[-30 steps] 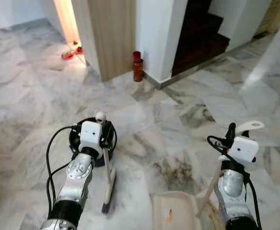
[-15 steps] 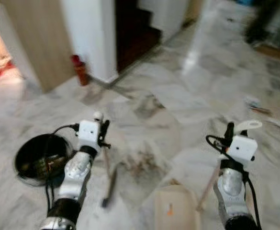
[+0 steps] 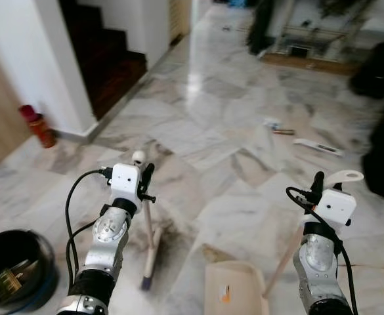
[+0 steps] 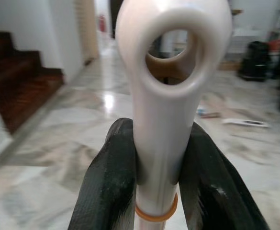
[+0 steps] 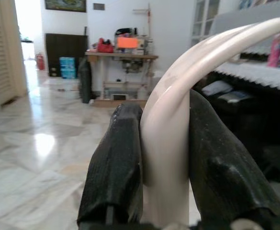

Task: Sweep floor

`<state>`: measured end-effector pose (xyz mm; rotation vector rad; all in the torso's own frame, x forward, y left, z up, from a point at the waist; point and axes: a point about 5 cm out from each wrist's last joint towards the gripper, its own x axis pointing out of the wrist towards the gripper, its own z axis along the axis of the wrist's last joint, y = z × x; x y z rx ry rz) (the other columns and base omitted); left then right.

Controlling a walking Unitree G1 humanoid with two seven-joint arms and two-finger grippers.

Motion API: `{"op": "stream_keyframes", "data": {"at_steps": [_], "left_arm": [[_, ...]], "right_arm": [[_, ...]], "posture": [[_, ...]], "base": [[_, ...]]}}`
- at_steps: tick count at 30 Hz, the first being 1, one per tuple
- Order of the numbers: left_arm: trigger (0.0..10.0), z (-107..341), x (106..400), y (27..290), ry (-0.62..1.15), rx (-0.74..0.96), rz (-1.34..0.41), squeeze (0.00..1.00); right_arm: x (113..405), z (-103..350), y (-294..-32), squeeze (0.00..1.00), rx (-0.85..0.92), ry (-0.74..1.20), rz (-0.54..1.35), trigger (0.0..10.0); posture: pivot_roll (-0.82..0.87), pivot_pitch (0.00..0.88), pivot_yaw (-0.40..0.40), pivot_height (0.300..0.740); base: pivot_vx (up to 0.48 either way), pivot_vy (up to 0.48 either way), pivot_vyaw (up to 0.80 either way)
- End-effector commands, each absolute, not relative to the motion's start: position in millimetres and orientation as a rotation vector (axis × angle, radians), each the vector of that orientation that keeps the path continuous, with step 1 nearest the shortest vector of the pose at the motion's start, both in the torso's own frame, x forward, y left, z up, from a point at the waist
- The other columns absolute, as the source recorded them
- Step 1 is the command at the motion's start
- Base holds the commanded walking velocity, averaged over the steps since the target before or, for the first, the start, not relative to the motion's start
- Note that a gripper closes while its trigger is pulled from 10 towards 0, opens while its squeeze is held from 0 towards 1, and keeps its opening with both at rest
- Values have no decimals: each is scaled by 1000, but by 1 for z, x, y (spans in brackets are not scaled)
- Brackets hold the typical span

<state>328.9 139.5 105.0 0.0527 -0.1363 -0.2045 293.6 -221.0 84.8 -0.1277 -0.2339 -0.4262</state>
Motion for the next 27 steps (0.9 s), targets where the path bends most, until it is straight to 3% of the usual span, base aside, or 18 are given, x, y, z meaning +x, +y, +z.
{"op": "stream_keyframes", "data": {"at_steps": [1, 10, 22, 27], "left_arm": [[10000, 117, 335, 136, -189, 62, -211, 0], [10000, 117, 337, 141, -184, 64, -198, 0], [10000, 119, 341, 139, -179, 76, -222, 0], [10000, 119, 342, 134, -177, 69, -229, 0]], "right_arm": [[299, 98, -228, 0, -140, -281, -436, 10000], [299, 104, -228, 0, -138, -300, -436, 10000], [296, 98, -213, 0, -102, -291, -405, 10000], [298, 101, -213, 0, -121, -294, -372, 10000]], "posture": [[73, 0, -26, 740], [67, 21, -25, 740], [52, 23, -1, 740], [42, 15, 3, 740]], "base": [[0, 0, -800], [0, 0, -800], [0, 0, 0], [248, 0, 0]]}}
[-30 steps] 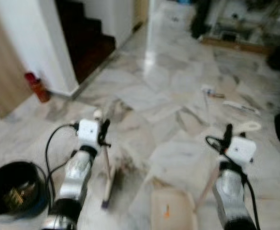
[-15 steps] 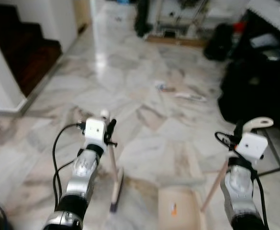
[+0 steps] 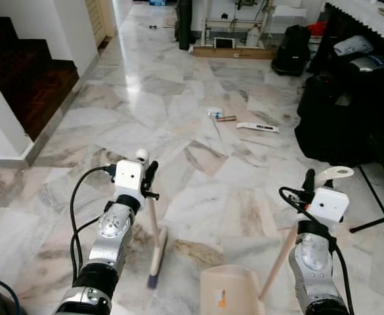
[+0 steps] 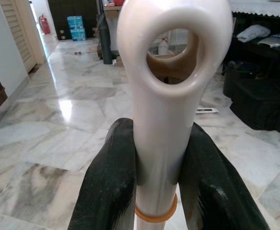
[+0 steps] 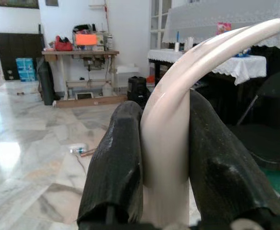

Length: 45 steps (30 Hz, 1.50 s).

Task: Sweep floor

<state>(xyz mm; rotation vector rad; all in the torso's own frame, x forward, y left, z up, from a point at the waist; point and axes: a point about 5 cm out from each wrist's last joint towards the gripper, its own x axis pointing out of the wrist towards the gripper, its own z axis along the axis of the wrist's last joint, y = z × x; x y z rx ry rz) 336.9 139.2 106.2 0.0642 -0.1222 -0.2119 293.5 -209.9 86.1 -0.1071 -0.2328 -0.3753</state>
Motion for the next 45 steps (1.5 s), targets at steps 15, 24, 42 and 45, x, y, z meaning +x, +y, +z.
{"op": "stream_keyframes", "data": {"at_steps": [15, 24, 42, 45], "left_arm": [[10000, 123, 349, 145, -180, 100, -216, 0], [10000, 114, 350, 140, -140, 83, -237, 0], [10000, 101, 346, 140, -103, 51, -224, 0], [10000, 102, 346, 139, -103, 46, -225, 0]], "right_arm": [[295, 77, -204, 0, -10, -199, -362, 10000], [286, 65, -209, 0, -1, -170, -379, 10000], [290, 74, -213, 0, -12, -223, -367, 10000], [291, 77, -214, 0, -16, -234, -367, 10000]], "posture": [[69, 0, 30, 740], [47, 0, 54, 740], [33, 0, 35, 740], [32, 0, 32, 740]], "base": [[265, 0, 0], [268, 0, 0], [268, 0, 0], [269, 0, 0]]}}
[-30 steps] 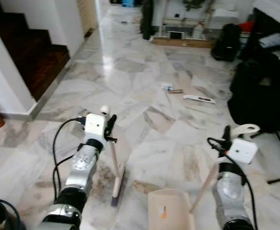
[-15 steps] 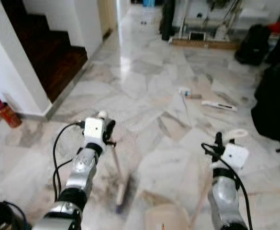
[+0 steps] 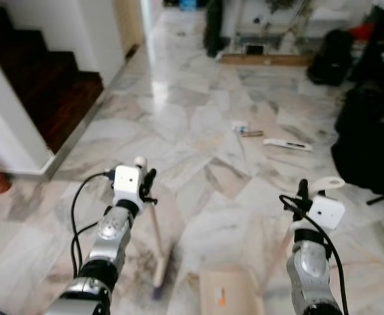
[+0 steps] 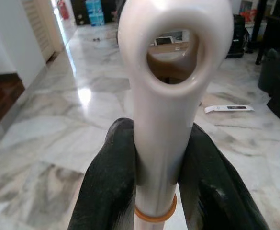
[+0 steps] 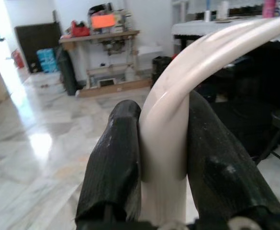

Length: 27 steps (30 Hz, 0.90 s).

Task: Sweep floor

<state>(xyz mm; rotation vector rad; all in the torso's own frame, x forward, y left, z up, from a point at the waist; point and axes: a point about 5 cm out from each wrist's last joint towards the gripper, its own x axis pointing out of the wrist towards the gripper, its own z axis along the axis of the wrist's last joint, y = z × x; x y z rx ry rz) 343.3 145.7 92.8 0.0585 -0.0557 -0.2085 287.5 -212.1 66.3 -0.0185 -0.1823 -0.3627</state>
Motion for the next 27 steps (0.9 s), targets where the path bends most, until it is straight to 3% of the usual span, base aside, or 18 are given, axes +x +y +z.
{"op": "stream_keyframes", "data": {"at_steps": [1, 27], "left_arm": [[10000, 102, 347, 138, -104, 43, -225, 0], [10000, 105, 349, 144, -114, 40, -180, 0]], "right_arm": [[291, 78, -215, 0, -19, -241, -367, 10000], [296, 87, -219, 0, -34, -253, -350, 10000]], "posture": [[32, 0, 30, 740], [43, 0, 7, 740]], "base": [[266, 0, 0], [267, 0, 0]]}}
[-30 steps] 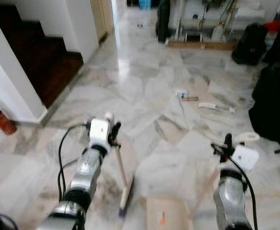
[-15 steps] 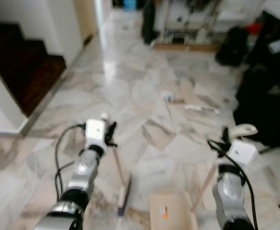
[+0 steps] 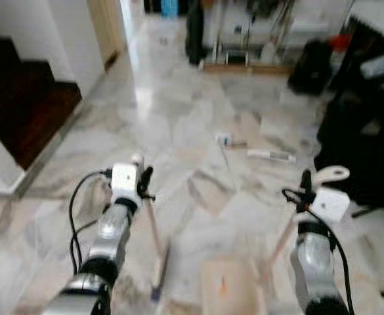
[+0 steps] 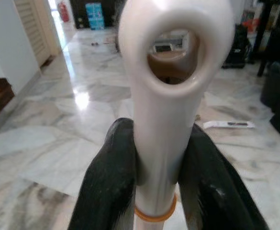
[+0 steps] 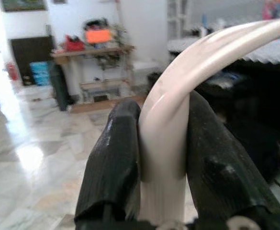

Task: Sweep floor

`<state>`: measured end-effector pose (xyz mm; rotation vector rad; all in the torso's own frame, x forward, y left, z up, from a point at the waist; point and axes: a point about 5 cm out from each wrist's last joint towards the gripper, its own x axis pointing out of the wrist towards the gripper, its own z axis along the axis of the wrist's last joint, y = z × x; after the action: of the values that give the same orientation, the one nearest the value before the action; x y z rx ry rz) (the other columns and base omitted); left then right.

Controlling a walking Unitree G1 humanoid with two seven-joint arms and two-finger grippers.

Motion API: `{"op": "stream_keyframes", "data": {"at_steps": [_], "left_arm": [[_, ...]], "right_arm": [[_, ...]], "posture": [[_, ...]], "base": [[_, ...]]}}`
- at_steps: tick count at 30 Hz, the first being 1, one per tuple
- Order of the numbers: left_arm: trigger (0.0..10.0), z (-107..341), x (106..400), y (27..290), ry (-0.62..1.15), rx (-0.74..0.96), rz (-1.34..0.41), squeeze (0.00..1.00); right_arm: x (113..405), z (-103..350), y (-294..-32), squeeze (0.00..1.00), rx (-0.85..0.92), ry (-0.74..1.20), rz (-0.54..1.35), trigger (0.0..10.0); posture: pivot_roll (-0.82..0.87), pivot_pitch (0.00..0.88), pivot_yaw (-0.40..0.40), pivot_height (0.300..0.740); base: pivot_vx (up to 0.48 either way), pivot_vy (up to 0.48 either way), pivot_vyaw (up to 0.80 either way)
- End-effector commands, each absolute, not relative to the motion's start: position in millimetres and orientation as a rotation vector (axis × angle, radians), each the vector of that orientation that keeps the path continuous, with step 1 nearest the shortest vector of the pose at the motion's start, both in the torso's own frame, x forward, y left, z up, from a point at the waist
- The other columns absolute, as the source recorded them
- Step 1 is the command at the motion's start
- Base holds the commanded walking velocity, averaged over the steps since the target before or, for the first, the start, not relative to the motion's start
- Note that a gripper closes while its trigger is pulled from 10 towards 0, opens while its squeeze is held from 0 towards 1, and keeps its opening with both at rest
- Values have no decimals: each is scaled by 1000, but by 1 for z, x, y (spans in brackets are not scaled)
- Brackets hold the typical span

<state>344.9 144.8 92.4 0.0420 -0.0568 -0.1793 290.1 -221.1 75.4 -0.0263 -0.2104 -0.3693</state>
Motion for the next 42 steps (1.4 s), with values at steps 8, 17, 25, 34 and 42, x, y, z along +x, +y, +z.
{"op": "stream_keyframes", "data": {"at_steps": [8, 17, 25, 34, 42], "left_arm": [[10000, 105, 350, 143, -113, 35, -181, 0], [10000, 105, 350, 142, -114, 35, -183, 0], [10000, 106, 350, 143, -116, 38, -185, 0], [10000, 106, 350, 142, -119, 36, -187, 0], [10000, 105, 349, 143, -119, 38, -184, 0]], "right_arm": [[297, 87, -217, 0, -34, -249, -348, 10000], [297, 87, -217, 0, -32, -249, -352, 10000], [297, 86, -216, 0, -31, -245, -353, 10000], [296, 86, -215, 0, -32, -247, -352, 10000], [296, 85, -215, 0, -28, -242, -349, 10000]], "posture": [[37, 0, 8, 740], [40, 1, 11, 740], [40, 4, 13, 740], [43, 9, 12, 740], [54, 10, 6, 740]], "base": [[268, 0, 0], [267, 0, 0], [267, 0, 0], [268, 0, 0], [267, 0, 0]]}}
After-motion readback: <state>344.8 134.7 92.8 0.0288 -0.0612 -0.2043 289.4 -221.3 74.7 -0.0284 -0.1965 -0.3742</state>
